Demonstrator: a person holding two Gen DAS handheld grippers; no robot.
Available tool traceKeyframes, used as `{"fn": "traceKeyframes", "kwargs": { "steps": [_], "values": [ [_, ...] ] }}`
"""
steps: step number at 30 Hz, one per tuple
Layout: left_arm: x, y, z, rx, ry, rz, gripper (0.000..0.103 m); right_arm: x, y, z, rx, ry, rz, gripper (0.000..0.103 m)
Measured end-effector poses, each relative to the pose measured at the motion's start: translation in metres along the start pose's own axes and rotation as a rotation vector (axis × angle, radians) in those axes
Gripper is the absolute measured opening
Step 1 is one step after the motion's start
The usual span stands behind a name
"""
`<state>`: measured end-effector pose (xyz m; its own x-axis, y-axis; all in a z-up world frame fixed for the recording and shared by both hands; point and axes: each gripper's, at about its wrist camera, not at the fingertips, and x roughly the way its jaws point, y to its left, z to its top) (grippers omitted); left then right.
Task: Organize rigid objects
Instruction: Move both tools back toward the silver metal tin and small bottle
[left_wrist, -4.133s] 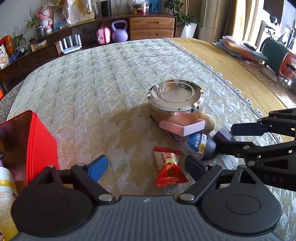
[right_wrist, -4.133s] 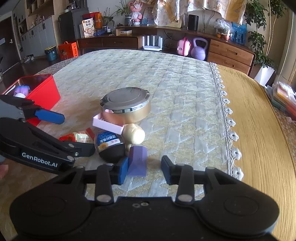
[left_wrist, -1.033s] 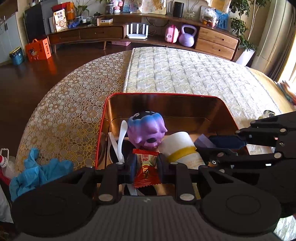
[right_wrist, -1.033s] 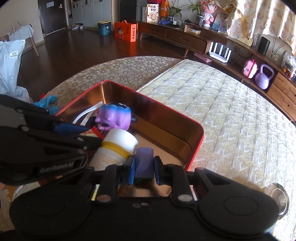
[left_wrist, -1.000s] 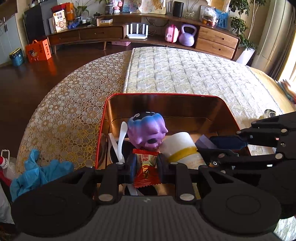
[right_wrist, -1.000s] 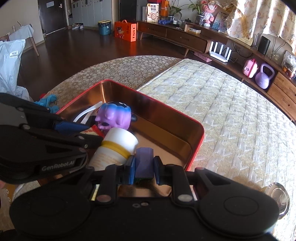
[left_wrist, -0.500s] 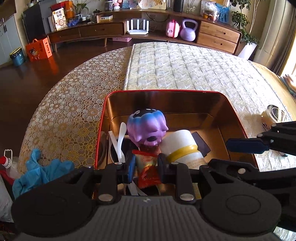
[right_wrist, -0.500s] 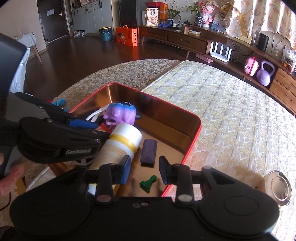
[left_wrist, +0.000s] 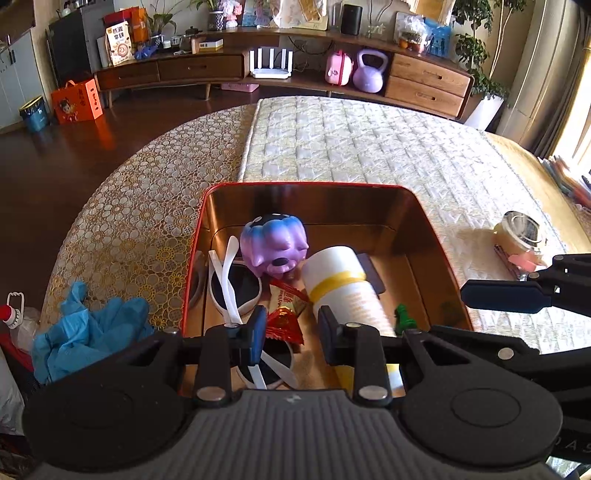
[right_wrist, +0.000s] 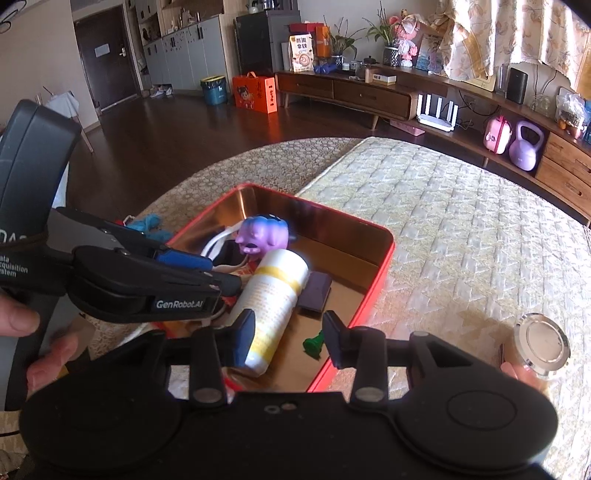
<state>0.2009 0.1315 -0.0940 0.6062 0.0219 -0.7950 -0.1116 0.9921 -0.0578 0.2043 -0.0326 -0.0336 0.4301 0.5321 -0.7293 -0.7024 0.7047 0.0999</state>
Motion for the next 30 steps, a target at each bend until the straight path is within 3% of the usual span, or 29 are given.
{"fn": "traceKeyframes", "kwargs": {
  "steps": [8,18,19,21,22,23,30],
  "values": [
    [-0.036,-0.014,-0.009,0.003,-0.042,-0.031,0.029,-0.036,0.001,-0.014,0.056,-0.035,-0.006,0.049],
    [-0.071,-0.047,-0.021,0.041,-0.084,-0.087,0.030,-0.083,-0.004,-0.039,0.108,-0.085,-0.054,0.067],
    [-0.072,-0.050,-0.021,0.043,-0.086,-0.091,0.032,-0.087,-0.005,-0.042,0.117,-0.091,-0.058,0.070],
    [-0.077,-0.057,-0.023,0.044,-0.096,-0.097,0.054,-0.095,-0.010,-0.049,0.139,-0.103,-0.065,0.074],
    [-0.080,-0.060,-0.025,0.046,-0.109,-0.095,0.073,-0.099,-0.012,-0.053,0.152,-0.108,-0.070,0.076],
    [-0.083,-0.063,-0.026,0.051,-0.127,-0.091,0.079,-0.102,-0.015,-0.056,0.164,-0.113,-0.073,0.076],
    [-0.081,-0.085,-0.028,0.077,-0.131,-0.140,0.079,-0.123,-0.040,-0.080,0.218,-0.138,-0.152,0.091]
  ]
}}
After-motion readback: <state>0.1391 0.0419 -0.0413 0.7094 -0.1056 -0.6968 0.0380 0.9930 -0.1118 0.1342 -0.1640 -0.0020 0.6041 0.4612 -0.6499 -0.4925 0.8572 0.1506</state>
